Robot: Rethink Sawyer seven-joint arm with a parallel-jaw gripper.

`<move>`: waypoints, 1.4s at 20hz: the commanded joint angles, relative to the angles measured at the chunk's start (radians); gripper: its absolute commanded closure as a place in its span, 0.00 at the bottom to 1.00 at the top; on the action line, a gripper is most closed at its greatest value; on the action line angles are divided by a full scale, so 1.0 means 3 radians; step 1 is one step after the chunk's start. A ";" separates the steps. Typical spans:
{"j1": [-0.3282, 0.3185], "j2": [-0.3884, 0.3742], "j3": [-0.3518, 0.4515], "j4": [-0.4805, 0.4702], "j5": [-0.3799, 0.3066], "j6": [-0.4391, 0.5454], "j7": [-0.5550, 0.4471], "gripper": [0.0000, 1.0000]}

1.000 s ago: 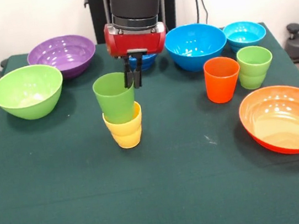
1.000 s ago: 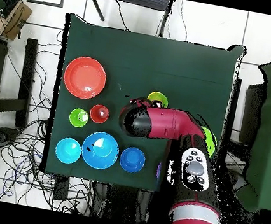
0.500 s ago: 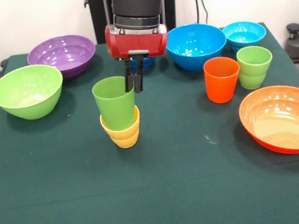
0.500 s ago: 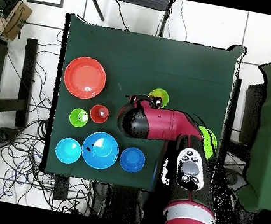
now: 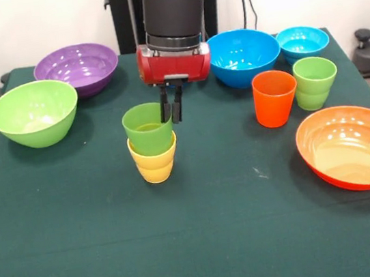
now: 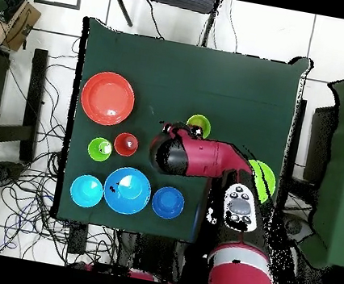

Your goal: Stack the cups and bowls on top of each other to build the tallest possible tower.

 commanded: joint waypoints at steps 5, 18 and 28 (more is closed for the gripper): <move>-0.0056 0.0181 0.0193 -0.0182 0.0105 0.0045 0.0331 1.00; -0.0077 0.0061 0.0164 -0.0175 0.0112 0.0141 0.0248 1.00; -0.0043 -0.0222 0.0133 -0.0060 0.0157 0.0348 0.0209 1.00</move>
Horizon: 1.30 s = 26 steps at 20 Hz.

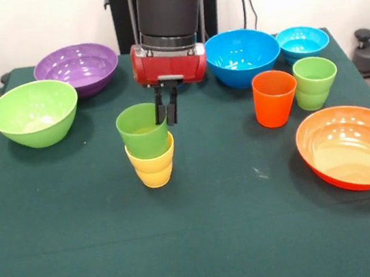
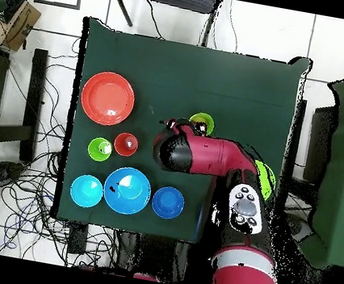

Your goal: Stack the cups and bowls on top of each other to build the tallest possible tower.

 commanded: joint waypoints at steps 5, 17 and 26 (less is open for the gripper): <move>-0.0013 -0.0237 0.0123 0.0069 0.0070 0.0360 0.0209 1.00; -0.0041 -0.0465 0.0179 0.0247 0.0146 0.0497 0.0196 1.00; 0.0112 -0.0416 0.0102 0.0329 0.0269 0.0466 0.0385 1.00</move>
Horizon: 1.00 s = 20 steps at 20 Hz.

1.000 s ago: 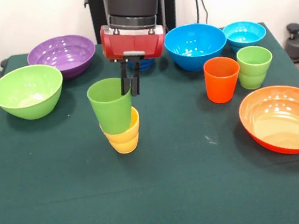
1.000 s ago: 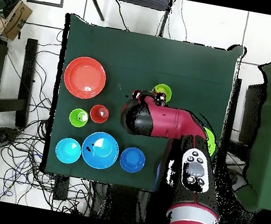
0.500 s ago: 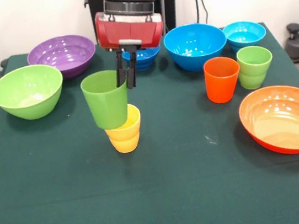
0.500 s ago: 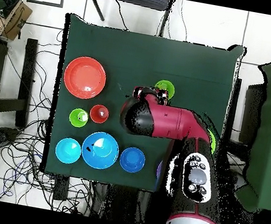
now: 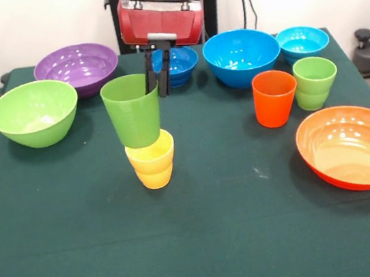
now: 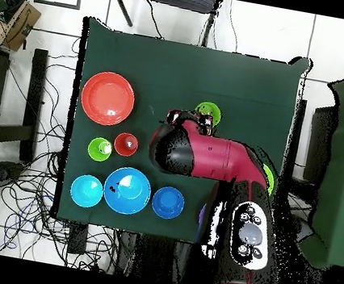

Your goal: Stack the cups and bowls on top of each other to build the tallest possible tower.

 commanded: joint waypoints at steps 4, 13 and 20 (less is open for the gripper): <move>0.0218 0.0080 0.0015 0.0221 0.0178 0.0385 0.0499 1.00; 0.0495 0.0149 -0.0226 0.0222 0.0380 0.0304 0.0675 1.00; 0.0606 0.0192 -0.0329 0.0282 0.0501 0.0213 0.0752 1.00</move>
